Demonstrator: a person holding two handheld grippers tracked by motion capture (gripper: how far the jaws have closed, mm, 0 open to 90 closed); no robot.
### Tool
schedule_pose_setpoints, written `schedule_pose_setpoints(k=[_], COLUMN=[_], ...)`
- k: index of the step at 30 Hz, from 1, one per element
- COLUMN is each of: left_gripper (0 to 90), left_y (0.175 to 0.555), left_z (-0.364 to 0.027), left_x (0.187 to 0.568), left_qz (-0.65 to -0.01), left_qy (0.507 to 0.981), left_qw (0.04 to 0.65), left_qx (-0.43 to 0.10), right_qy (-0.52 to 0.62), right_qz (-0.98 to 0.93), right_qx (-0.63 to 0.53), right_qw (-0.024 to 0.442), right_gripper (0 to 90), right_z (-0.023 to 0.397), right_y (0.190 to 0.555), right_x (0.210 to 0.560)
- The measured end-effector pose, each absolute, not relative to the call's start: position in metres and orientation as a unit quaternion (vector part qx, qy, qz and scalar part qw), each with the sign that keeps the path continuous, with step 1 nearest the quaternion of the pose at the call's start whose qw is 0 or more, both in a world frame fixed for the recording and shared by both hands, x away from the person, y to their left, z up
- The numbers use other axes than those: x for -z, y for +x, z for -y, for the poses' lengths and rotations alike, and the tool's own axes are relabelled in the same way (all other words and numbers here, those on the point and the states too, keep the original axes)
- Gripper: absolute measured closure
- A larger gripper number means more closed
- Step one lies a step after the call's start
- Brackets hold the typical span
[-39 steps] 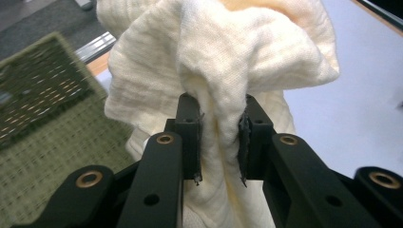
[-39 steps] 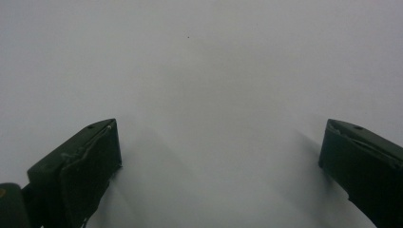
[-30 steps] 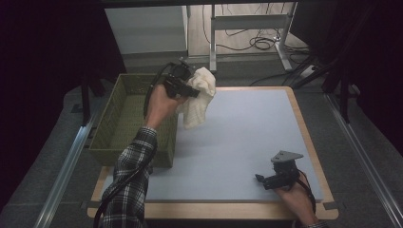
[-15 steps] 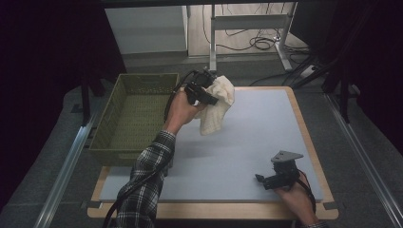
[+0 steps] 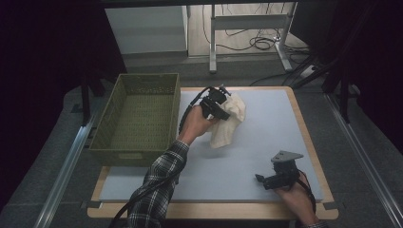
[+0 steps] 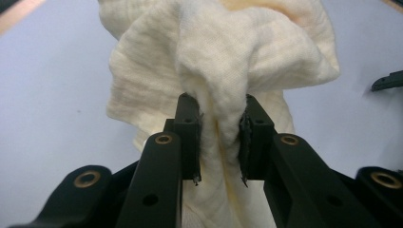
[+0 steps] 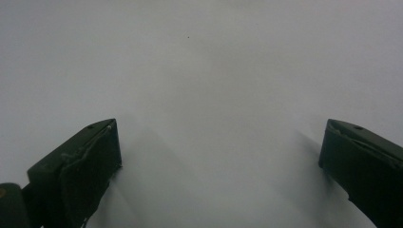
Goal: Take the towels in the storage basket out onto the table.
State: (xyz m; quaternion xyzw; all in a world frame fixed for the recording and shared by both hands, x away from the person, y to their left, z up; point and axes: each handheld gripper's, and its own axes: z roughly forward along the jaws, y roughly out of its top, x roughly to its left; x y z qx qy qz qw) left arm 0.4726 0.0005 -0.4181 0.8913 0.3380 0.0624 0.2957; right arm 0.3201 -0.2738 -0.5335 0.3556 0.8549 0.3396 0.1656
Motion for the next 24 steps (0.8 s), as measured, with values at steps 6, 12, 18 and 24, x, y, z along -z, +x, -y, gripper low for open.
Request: schedule_pose_setpoints(k=[6, 12, 18, 24], left_gripper=[73.1, 72.1, 68.1, 43.8], left_y=[0.472, 0.468, 0.466, 0.466], left_z=[0.007, 0.018, 0.029, 0.030], left_x=[0.441, 0.463, 0.479, 0.490], left_qz=[-0.342, -0.339, -0.332, -0.334], left_qy=[0.891, 0.894, 0.901, 0.894], left_qw=[0.294, 0.286, 0.274, 0.297], left_qx=[-0.056, -0.056, -0.054, -0.040], right_qy=[0.356, 0.356, 0.357, 0.356], right_qz=[-0.855, -0.855, -0.855, -0.855], right_qx=[-0.340, -0.340, -0.340, -0.340], right_qw=[0.165, 0.165, 0.165, 0.165], right_gripper=[0.2, 0.2, 0.2, 0.2], right_z=[0.274, 0.274, 0.274, 0.274], right_y=[0.320, 0.320, 0.320, 0.320], right_x=[0.533, 0.533, 0.533, 0.533])
